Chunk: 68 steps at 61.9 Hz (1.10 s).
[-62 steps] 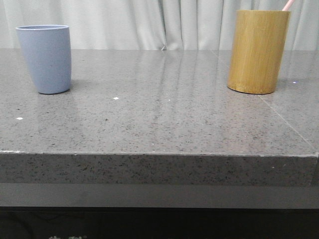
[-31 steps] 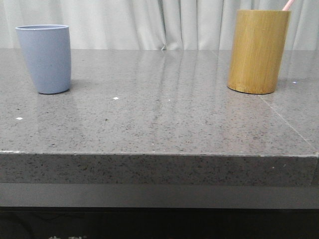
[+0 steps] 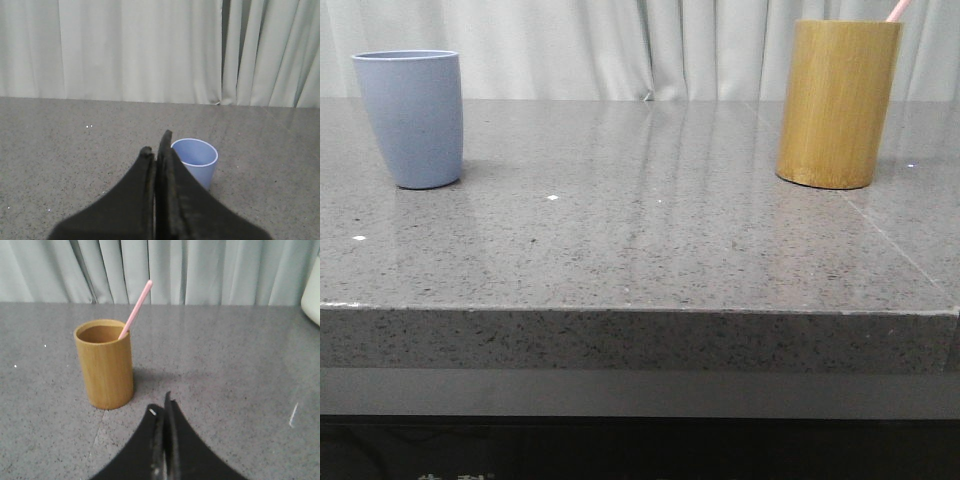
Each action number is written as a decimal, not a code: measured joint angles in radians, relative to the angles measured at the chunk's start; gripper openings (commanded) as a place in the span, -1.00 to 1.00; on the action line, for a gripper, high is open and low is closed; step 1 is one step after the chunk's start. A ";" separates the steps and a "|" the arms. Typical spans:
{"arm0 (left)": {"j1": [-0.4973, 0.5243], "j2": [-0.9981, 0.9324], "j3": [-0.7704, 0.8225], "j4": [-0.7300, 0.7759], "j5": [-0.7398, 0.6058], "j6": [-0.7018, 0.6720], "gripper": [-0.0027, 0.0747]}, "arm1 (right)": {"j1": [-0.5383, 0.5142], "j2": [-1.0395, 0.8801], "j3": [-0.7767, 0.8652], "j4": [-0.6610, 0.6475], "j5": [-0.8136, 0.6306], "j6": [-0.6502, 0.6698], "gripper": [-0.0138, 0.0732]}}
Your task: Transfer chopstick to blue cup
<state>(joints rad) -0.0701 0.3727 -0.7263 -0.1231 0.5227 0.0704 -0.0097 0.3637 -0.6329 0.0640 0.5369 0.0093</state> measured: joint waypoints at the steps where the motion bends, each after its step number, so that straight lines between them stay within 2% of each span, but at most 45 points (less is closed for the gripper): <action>1: 0.000 0.004 0.000 0.000 0.003 0.000 -0.98 | 0.000 0.007 0.000 0.000 0.003 0.000 -0.84; 17: 0.000 0.078 0.021 -0.004 0.017 0.000 -0.98 | 0.000 0.096 0.000 0.000 0.017 0.000 -0.83; 21: 0.000 0.094 0.028 -0.005 0.019 0.000 -0.98 | 0.000 0.109 0.000 0.000 0.021 0.000 -0.78; 26: 0.000 0.118 0.032 -0.005 0.023 0.000 -0.93 | 0.000 0.119 0.000 0.000 0.022 0.000 -0.53; 30: 0.000 0.137 0.032 -0.005 0.023 0.000 -0.78 | 0.000 0.121 0.000 0.000 0.023 0.000 -0.17; 34: 0.000 0.160 0.032 -0.005 0.023 0.000 -0.49 | 0.000 0.121 0.000 0.000 0.029 -0.002 0.24; 40: 0.000 0.201 0.032 -0.005 0.023 0.000 0.04 | 0.000 0.121 0.000 0.002 0.037 -0.009 0.60; 46: 0.000 0.242 0.023 -0.005 0.025 0.002 0.27 | 0.007 0.122 -0.004 0.007 0.059 -0.009 0.63; 58: -0.083 0.346 -0.059 -0.005 0.027 0.040 0.27 | 0.085 0.165 -0.078 0.011 0.169 -0.009 0.63; 68: -0.159 0.483 -0.188 0.017 0.085 0.049 0.27 | 0.138 0.226 -0.165 0.016 0.277 -0.021 0.63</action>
<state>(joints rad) -0.2294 0.8552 -0.9144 -0.1060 0.6080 0.1191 0.1280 0.5898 -0.7982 0.0798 0.8138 -0.0116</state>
